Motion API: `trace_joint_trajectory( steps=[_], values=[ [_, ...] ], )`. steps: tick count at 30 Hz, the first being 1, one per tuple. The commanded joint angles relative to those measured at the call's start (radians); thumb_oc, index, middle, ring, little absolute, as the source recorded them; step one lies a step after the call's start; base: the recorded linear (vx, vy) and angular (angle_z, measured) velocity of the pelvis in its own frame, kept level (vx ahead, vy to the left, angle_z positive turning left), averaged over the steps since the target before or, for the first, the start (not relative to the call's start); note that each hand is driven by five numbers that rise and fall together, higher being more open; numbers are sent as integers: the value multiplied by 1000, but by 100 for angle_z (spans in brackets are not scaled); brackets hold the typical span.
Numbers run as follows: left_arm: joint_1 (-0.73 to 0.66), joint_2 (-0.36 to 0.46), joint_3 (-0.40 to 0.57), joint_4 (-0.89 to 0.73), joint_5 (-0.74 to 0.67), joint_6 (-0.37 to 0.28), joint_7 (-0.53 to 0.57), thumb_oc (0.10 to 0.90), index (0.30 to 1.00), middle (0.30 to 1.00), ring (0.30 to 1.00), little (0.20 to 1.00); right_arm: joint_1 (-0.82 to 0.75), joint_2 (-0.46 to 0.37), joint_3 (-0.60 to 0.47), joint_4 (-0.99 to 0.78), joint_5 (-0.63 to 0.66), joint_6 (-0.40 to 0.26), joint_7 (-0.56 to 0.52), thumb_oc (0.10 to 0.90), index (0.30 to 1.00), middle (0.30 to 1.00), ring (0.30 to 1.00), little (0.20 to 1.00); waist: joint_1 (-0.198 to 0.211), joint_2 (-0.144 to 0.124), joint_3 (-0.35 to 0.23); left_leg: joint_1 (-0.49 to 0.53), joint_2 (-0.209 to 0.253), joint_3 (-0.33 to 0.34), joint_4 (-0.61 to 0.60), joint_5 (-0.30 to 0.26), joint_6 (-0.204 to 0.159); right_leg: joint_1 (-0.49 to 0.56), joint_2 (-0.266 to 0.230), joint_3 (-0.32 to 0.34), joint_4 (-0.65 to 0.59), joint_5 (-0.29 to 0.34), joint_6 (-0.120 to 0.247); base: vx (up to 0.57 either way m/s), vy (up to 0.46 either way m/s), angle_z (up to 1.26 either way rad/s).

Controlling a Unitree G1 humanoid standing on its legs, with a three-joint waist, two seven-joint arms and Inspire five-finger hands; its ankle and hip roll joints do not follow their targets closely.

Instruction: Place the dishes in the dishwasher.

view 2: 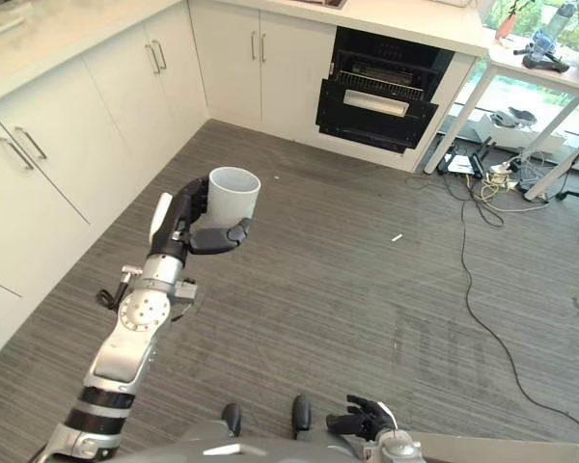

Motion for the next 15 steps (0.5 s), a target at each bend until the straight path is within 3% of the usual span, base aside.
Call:
trace_joint_trajectory(
  steps=[1,3,4,5,6,7,8,9,10,11,13,14,15],
  values=[
    [-68,-2,72,-176,6,-114,27,400,300,300,300,300,26,-19,-46,71,-10,-5,-16,800,900,900,900,900,93,10,-81,-152,57,16,-222,216,-49,251,-44,69,64,-31,-10,259,373,42],
    [-74,-2,71,-173,5,-113,28,400,300,300,300,300,22,-21,-59,68,3,-4,-21,800,900,900,900,900,86,10,-91,-141,47,17,-222,219,-45,246,-48,75,102,-26,-11,246,340,-37],
    [-62,-1,69,-194,1,-113,28,400,300,300,300,300,34,-20,-119,57,40,-7,-32,800,900,900,900,900,65,32,-108,-95,34,28,-222,196,-43,208,-16,74,262,-36,-4,213,310,-60],
    [-62,-1,69,-194,1,-113,28,400,300,300,300,300,34,-20,-119,57,40,-7,-32,800,900,900,900,900,65,32,-108,-95,34,28,-222,196,-43,208,-16,74,263,-36,-4,420,647,-35],
    [-58,9,60,-204,0,-112,30,400,300,300,300,300,37,-6,-149,30,59,-7,-22,800,900,900,900,900,30,97,-82,-11,58,14,-222,172,-39,105,58,60,528,-48,-5,359,492,-23],
    [-62,15,50,-207,3,-112,28,400,300,300,300,300,31,-10,-125,18,42,-8,-17,800,900,900,900,900,15,123,-63,29,65,8,-222,159,-37,59,84,46,628,-60,-9,483,595,-22],
    [-59,20,47,-205,6,-106,25,400,300,300,300,300,30,-3,-100,2,27,-8,-14,800,900,900,900,900,7,133,-47,60,63,-2,-222,148,-32,20,100,33,667,-59,-7,249,257,-19],
    [-59,21,49,-205,6,-106,25,400,300,300,300,300,30,-3,-98,0,27,-7,-15,800,900,900,900,900,6,136,-44,59,67,-2,-222,154,-32,17,105,32,670,-53,-7,348,299,9],
    [-57,19,58,-205,2,-104,25,400,300,300,300,300,32,4,-95,-13,30,-12,-16,800,900,900,900,900,-22,130,-31,108,41,-12,-222,144,-23,-74,138,16,634,-50,-3,234,195,28],
    [-56,20,59,-205,1,-104,25,400,300,300,300,300,32,5,-94,-13,30,-12,-16,800,900,900,900,900,-27,121,-25,117,31,-14,-222,140,-21,-69,129,16,648,-65,-1,402,281,16],
    [-48,9,51,-207,-10,-109,23,400,300,300,300,300,44,4,-85,-10,29,-12,-8,800,900,900,900,900,-57,101,-13,167,-9,-32,-222,139,-11,-135,142,-6,497,-45,-1,390,180,8],
    [-47,9,52,-208,-10,-109,23,400,300,300,300,300,44,5,-85,-10,30,-12,-9,800,900,900,900,900,-60,100,-8,173,-10,-34,-222,138,-10,-129,140,-8,497,-48,-1,717,235,33],
    [-40,6,50,-199,-7,-110,20,400,300,300,300,300,74,0,-79,3,21,-3,-5,800,900,900,900,900,-100,71,-8,231,-69,-91,-222,106,11,-197,145,7,200,-30,-18,460,137,42]
  ],
)
